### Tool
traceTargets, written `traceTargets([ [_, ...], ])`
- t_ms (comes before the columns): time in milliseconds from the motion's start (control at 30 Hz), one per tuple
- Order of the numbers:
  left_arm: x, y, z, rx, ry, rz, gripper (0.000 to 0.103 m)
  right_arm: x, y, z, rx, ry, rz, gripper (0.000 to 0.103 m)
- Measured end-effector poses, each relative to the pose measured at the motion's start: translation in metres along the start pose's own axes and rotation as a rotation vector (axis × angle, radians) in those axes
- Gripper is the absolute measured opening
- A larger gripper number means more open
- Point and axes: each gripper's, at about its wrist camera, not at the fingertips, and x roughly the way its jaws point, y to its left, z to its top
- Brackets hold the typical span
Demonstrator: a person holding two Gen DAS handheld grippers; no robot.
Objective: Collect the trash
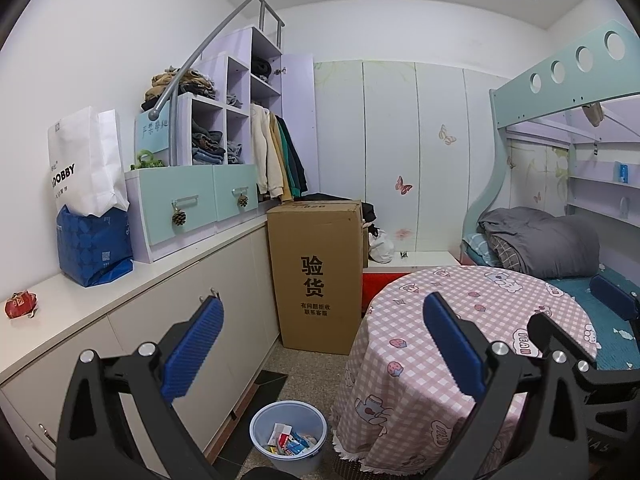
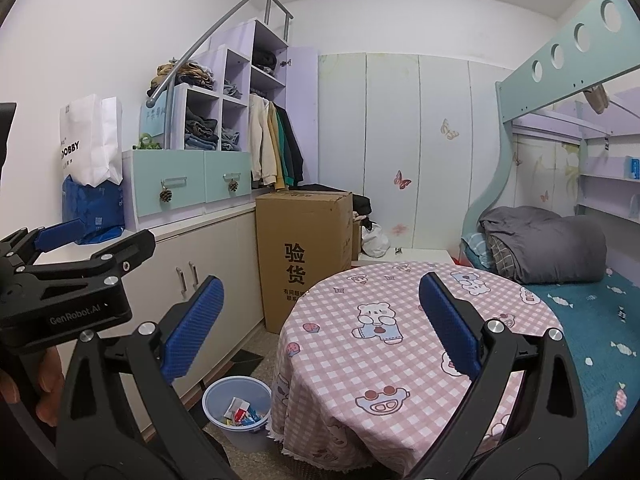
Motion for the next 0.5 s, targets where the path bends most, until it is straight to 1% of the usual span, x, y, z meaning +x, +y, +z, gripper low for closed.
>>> traceTargets([
  [500, 0.002, 0.0021, -0.0017, 0.005, 0.006, 0.001, 0.098, 0.0031, -0.0007, -0.0033, 0.01, 0.014, 0.009, 0.096],
])
